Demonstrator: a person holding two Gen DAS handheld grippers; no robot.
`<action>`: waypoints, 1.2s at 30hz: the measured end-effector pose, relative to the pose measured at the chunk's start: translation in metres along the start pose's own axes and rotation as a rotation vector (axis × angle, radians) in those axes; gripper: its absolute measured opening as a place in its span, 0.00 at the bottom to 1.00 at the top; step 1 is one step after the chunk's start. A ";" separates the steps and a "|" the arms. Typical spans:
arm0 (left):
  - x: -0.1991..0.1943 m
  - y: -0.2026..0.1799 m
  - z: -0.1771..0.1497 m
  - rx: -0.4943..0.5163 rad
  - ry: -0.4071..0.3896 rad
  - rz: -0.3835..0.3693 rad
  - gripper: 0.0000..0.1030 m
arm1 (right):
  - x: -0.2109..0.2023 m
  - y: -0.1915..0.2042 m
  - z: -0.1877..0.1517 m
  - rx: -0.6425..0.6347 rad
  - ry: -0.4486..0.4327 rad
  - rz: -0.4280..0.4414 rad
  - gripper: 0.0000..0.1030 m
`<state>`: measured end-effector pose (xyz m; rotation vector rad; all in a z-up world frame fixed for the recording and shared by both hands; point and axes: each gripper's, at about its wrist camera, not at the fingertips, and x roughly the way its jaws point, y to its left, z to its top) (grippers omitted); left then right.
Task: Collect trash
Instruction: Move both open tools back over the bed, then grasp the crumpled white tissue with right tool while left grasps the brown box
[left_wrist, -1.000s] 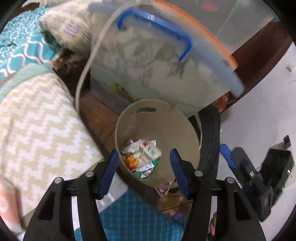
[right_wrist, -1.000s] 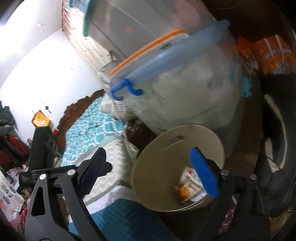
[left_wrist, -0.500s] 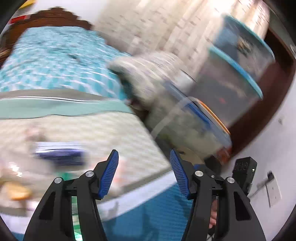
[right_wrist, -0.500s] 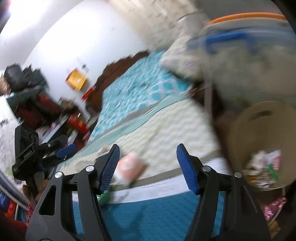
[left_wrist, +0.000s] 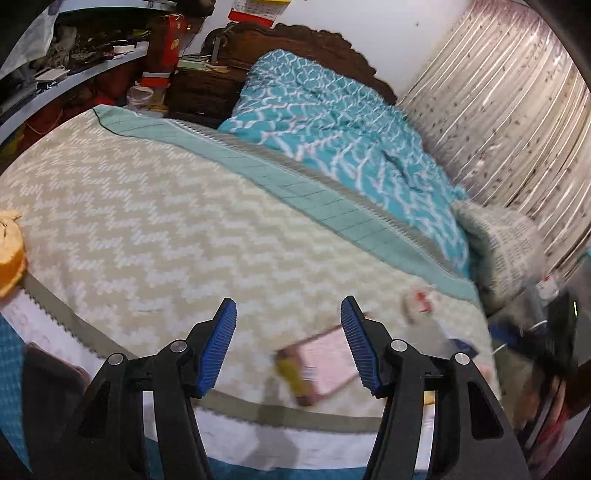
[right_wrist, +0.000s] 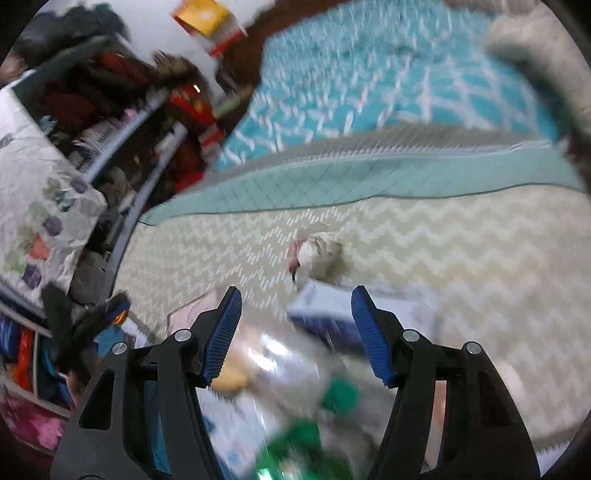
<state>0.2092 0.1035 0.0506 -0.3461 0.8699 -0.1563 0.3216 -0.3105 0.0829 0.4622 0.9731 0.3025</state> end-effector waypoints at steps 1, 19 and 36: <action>0.006 0.001 -0.001 0.021 0.015 0.016 0.61 | 0.019 0.000 0.013 0.021 0.033 -0.013 0.62; 0.101 -0.080 -0.056 0.579 0.178 0.073 0.87 | 0.143 0.012 0.033 -0.013 0.307 -0.173 0.41; 0.043 -0.040 -0.052 0.392 0.191 0.020 0.17 | -0.033 0.097 -0.068 -0.218 -0.095 0.118 0.38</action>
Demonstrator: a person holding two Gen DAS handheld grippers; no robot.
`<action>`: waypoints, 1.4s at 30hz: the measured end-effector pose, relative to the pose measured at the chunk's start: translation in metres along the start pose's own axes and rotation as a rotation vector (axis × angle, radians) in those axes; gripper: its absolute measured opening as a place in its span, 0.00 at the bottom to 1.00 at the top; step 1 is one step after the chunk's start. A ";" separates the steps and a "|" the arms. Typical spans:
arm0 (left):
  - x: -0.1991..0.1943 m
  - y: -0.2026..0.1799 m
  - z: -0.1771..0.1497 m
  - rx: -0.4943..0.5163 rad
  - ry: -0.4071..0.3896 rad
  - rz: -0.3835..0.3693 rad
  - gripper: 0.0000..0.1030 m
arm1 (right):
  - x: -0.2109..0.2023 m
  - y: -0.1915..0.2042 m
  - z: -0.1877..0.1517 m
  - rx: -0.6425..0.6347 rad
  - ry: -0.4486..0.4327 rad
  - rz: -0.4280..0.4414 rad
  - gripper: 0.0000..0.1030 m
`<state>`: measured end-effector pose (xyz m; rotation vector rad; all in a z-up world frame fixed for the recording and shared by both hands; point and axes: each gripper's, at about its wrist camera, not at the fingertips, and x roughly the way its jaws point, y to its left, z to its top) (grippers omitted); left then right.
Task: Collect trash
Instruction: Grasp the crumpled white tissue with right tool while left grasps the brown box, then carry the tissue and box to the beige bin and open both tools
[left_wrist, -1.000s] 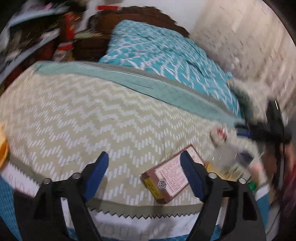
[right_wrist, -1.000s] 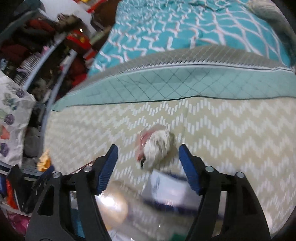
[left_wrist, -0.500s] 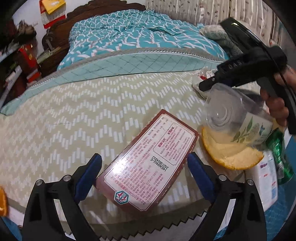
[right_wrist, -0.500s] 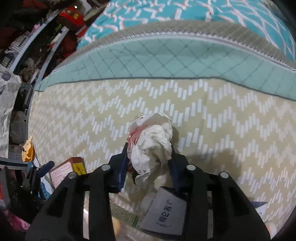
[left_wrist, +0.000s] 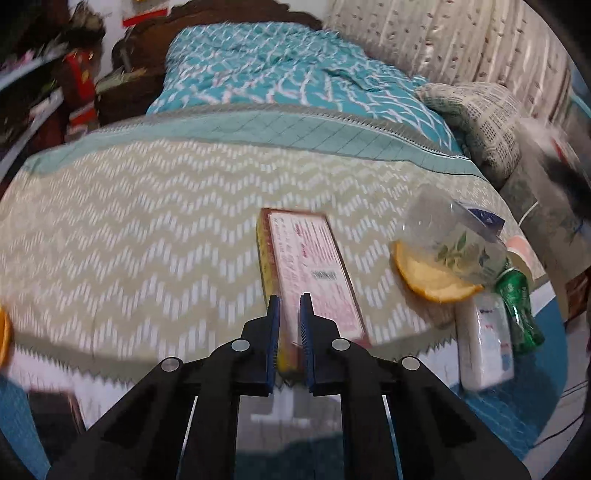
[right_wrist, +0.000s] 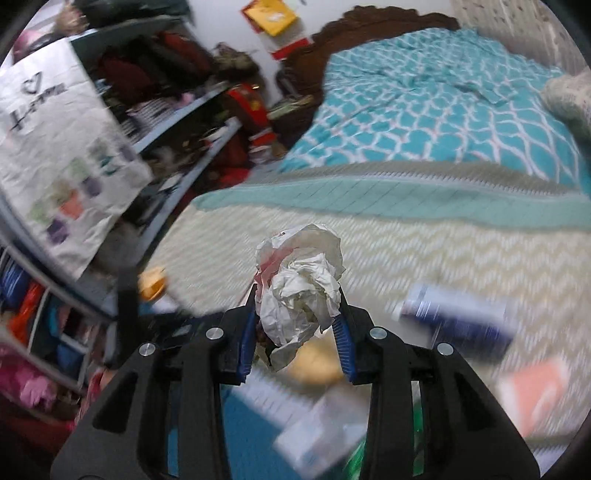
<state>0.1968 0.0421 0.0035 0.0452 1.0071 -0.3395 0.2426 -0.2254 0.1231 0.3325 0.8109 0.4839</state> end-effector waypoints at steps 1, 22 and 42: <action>0.000 0.000 0.000 -0.008 0.006 -0.001 0.42 | -0.006 0.004 -0.015 -0.006 0.003 0.006 0.38; -0.031 -0.037 -0.040 -0.042 0.015 -0.252 0.56 | -0.096 -0.021 -0.204 0.121 -0.134 -0.249 0.38; 0.004 -0.323 -0.078 0.518 0.186 -0.484 0.56 | -0.180 -0.121 -0.284 0.437 -0.288 -0.401 0.38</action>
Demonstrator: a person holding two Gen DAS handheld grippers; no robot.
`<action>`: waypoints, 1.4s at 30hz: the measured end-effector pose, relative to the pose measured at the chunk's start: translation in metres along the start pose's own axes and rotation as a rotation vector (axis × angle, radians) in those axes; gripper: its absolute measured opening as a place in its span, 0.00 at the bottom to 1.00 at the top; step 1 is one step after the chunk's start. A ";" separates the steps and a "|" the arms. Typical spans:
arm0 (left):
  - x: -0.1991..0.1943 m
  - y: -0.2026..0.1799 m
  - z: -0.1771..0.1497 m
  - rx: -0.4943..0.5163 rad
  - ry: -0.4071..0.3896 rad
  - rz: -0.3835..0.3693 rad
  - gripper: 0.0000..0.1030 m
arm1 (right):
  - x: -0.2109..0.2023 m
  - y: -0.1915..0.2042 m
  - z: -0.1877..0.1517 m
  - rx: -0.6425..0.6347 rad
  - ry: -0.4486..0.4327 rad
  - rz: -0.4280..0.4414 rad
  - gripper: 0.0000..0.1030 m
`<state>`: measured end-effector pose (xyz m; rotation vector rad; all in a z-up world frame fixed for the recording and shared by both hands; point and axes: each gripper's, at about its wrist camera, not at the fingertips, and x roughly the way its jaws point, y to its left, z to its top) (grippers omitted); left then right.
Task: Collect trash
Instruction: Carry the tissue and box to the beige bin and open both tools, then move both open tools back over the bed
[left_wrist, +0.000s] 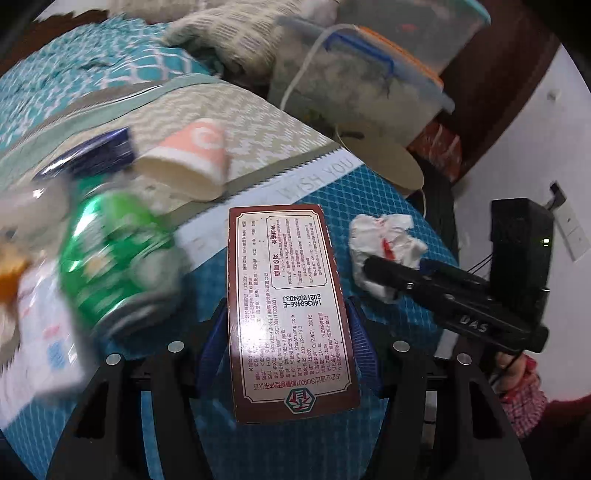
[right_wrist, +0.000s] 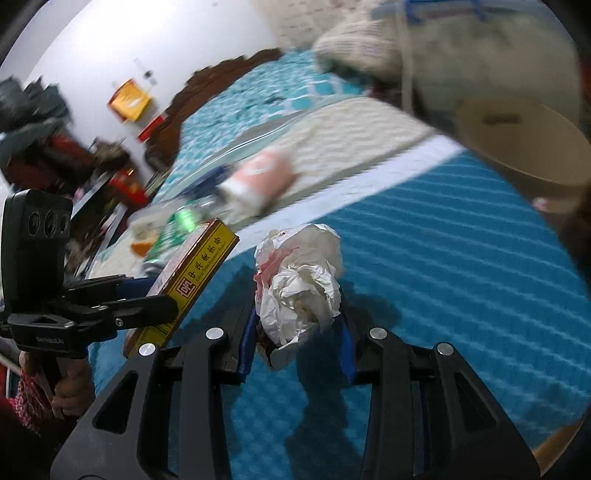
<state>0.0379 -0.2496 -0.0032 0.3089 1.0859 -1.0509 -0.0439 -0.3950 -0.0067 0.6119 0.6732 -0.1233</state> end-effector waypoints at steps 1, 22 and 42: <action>0.007 -0.006 0.004 0.012 0.006 0.001 0.56 | -0.003 -0.006 0.000 0.006 -0.008 -0.011 0.38; 0.168 -0.132 0.209 0.025 0.076 -0.198 0.57 | -0.041 -0.176 0.103 0.220 -0.179 -0.217 0.50; 0.034 -0.066 0.140 -0.063 -0.205 -0.110 0.78 | -0.048 -0.125 0.085 0.212 -0.276 -0.051 0.59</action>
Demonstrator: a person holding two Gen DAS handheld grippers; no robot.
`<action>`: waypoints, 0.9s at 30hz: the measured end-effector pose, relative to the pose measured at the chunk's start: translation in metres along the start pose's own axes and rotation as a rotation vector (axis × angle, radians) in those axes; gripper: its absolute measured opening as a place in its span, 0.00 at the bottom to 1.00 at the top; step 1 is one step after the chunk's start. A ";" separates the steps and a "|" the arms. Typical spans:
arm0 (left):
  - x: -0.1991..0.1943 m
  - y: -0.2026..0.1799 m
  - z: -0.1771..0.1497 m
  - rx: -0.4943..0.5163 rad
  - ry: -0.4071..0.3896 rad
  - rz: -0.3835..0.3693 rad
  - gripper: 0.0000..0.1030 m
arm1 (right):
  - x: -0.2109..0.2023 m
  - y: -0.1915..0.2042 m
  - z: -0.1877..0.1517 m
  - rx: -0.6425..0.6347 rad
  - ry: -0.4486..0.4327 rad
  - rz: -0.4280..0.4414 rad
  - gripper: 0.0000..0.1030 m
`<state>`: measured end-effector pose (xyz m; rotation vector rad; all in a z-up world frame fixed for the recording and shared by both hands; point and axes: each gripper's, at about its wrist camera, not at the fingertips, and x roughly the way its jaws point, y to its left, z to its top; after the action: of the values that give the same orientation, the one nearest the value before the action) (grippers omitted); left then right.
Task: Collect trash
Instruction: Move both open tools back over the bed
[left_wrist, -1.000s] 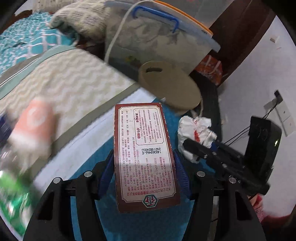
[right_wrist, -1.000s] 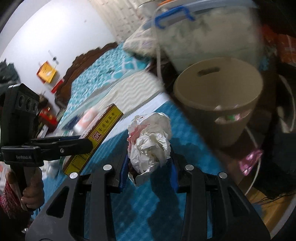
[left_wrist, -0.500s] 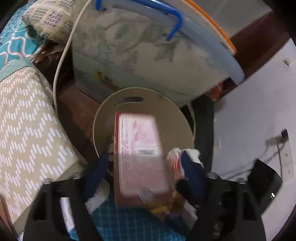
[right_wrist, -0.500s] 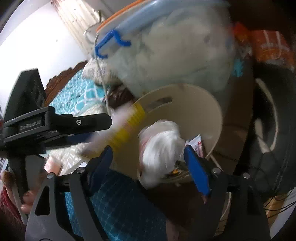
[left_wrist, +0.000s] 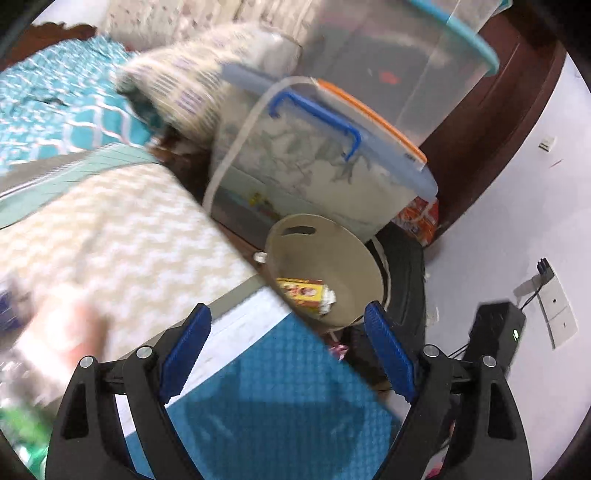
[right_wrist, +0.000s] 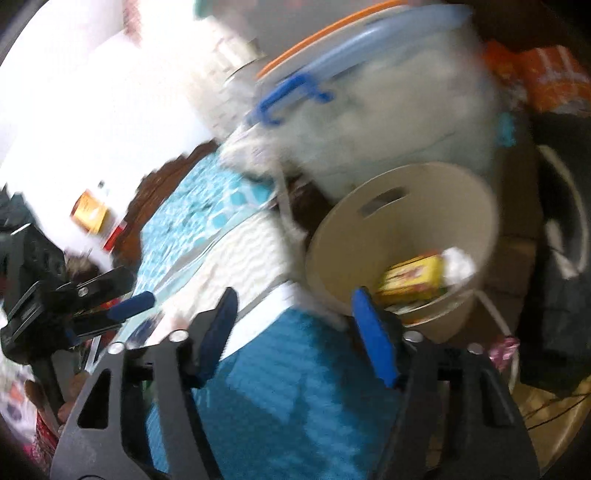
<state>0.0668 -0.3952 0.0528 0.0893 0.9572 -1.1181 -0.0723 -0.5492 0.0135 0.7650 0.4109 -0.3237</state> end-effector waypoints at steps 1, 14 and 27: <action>-0.014 0.006 -0.005 -0.002 -0.019 0.008 0.78 | 0.004 0.010 -0.003 -0.015 0.016 0.015 0.56; -0.211 0.170 -0.118 -0.331 -0.224 0.329 0.76 | 0.090 0.165 -0.079 -0.147 0.350 0.293 0.50; -0.332 0.264 -0.190 -0.518 -0.358 0.678 0.77 | 0.178 0.205 -0.122 0.010 0.568 0.318 0.50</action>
<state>0.1272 0.0655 0.0623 -0.1927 0.7759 -0.2312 0.1413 -0.3451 -0.0269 0.9141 0.8091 0.1998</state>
